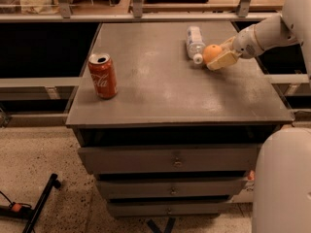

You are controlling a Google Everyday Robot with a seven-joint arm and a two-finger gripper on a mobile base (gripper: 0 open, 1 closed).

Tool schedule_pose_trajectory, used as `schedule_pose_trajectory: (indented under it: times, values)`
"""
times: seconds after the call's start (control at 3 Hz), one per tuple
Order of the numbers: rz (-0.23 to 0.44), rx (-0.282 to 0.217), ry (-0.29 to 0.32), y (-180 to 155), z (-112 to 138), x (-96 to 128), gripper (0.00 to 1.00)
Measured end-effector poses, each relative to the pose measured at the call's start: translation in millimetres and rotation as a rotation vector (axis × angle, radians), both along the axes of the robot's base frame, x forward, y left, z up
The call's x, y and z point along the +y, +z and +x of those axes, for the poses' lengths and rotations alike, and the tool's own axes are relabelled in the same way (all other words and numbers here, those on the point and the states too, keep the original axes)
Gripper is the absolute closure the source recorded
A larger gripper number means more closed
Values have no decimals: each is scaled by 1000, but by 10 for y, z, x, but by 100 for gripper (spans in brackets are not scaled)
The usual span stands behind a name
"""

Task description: Move orange near coke can

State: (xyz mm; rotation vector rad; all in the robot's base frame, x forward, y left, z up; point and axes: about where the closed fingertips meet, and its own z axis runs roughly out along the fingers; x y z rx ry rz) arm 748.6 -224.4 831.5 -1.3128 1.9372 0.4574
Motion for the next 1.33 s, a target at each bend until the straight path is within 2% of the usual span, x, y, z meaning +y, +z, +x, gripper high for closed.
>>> schedule_pose_trajectory:
  times: [0.33, 0.67, 1.0, 1.33]
  values:
    - [11, 6, -1, 70, -51, -37, 88]
    - [46, -40, -1, 369, -122, -52, 100]
    - [25, -100, 45, 730, -250, 109, 100]
    - [-66, -103, 153, 804, -381, 481, 100]
